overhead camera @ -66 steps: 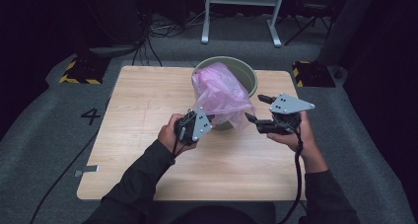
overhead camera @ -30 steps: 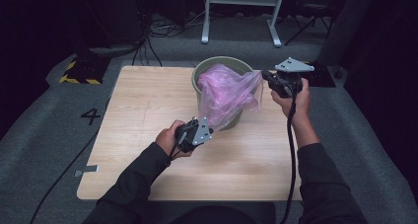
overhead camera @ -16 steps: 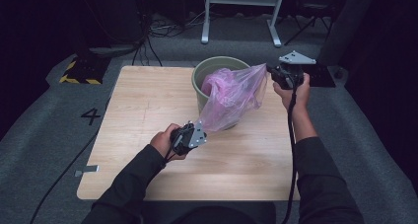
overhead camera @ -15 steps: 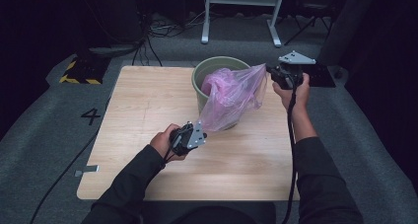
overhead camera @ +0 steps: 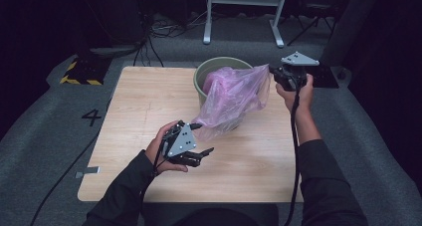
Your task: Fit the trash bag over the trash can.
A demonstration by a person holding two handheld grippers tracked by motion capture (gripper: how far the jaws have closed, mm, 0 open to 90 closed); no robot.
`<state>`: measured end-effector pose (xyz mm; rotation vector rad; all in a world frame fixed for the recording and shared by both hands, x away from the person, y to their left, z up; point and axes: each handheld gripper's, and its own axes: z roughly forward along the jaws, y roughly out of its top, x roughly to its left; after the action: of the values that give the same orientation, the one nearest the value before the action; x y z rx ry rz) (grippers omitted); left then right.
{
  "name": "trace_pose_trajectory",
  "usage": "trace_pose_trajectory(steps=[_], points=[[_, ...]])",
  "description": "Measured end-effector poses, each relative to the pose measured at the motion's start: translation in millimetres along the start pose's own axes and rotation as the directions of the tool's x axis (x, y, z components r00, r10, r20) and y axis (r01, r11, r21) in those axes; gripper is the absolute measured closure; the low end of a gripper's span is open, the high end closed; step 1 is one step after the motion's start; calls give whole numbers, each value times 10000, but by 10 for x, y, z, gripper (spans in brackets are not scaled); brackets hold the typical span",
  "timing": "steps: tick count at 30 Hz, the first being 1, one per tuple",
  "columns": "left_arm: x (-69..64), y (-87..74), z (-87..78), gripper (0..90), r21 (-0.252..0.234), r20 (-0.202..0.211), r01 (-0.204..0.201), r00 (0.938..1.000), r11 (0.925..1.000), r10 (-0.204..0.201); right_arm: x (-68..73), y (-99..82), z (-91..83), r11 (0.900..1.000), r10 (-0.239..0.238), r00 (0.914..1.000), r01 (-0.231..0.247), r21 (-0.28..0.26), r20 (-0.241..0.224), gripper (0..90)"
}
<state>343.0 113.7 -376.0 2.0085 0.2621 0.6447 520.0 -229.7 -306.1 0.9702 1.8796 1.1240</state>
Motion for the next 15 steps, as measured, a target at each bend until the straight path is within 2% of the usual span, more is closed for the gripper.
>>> trace_pose_trajectory(steps=[2,4,6,7,8,9,13,15], points=[[8,17,-16,236,-130,-143,12,9999,9999,-14,-1,2,3,10000,-14,10000,14,18,-14,900],[63,69,-44,237,-571,-301,306,9990,9979,-324,13,4,12,9999,-35,10000,35,94,-75,900],[88,92,-40,237,-696,-420,454,9979,9965,-484,30,5,19,9999,-55,9999,57,114,-128,900],[136,142,-42,237,-810,-828,578,9945,9950,-645,42,7,26,9998,-129,9999,130,150,-90,900],[136,142,-42,237,-810,-828,578,9945,9950,-645,42,7,26,9998,-129,9999,130,150,-90,900],[175,169,-73,237,-1082,-1215,769,9885,9911,-900,49,8,32,9998,-110,9999,112,147,-121,900],[216,149,-150,236,-1311,-1435,940,9832,9869,-1127,47,10,24,9998,-145,9998,147,164,-114,900],[244,142,-162,236,-1214,-1706,881,9794,9887,-1082,44,11,20,9996,-189,9998,190,204,-79,900]])
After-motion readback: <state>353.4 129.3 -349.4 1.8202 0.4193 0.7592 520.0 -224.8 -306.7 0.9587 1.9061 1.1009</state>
